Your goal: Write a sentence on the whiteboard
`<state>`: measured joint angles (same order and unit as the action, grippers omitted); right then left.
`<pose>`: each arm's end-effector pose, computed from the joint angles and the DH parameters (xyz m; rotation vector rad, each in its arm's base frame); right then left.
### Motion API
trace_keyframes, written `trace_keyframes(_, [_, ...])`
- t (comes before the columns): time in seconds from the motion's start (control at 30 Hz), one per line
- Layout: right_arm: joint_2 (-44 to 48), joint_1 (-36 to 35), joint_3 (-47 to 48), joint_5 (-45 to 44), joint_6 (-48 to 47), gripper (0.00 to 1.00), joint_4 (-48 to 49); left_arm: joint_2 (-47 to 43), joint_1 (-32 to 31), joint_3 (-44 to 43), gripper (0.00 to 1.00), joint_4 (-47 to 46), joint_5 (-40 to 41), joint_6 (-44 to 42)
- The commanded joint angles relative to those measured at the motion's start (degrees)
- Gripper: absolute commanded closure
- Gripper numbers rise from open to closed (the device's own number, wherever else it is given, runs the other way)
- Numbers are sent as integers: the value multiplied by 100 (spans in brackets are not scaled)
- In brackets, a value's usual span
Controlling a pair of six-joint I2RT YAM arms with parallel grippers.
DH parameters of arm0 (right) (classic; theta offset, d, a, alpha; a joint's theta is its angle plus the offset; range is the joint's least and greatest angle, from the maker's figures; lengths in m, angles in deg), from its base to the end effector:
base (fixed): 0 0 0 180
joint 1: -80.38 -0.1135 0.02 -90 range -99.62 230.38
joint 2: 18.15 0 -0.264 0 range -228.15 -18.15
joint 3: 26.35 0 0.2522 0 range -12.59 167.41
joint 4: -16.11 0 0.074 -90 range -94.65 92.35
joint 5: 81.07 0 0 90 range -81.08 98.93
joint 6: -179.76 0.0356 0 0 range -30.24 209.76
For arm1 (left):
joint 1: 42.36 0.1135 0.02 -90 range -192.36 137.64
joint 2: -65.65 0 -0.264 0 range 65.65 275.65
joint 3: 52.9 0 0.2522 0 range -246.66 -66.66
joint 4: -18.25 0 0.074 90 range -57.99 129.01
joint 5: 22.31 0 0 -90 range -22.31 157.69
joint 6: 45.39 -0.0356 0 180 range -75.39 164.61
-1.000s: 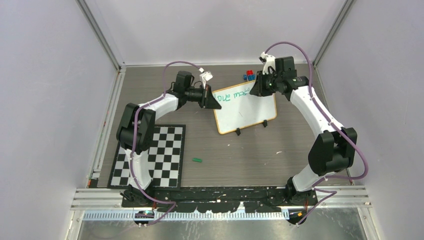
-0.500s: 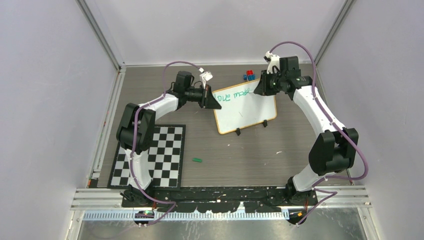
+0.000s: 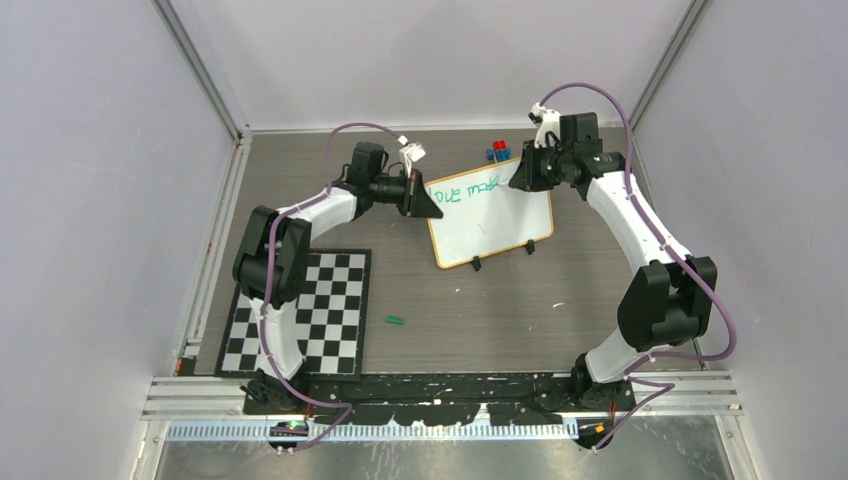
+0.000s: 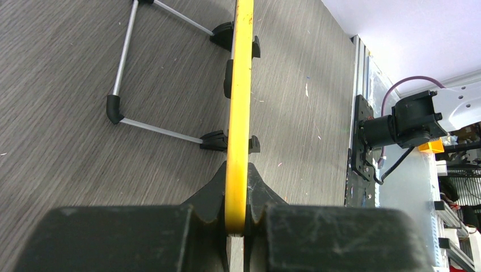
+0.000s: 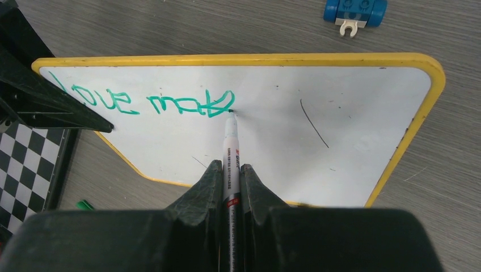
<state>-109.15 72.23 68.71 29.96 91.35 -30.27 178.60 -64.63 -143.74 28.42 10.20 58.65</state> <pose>0.3501 0.0630 0.3231 -0.3192 2.2800 0.5104 0.3915 -0.1928 0.2119 0.7721 2.0182 -1.4332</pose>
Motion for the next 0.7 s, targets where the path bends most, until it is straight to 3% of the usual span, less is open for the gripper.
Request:
trace_keyframes(0.0, [105,206,164,-236,-73,100,115,-67,-41,88,100,111,162,-110])
trace_keyframes(0.67, [-72,-15,433,23,85,100,109,-75,-41,106,100,87,153,-94])
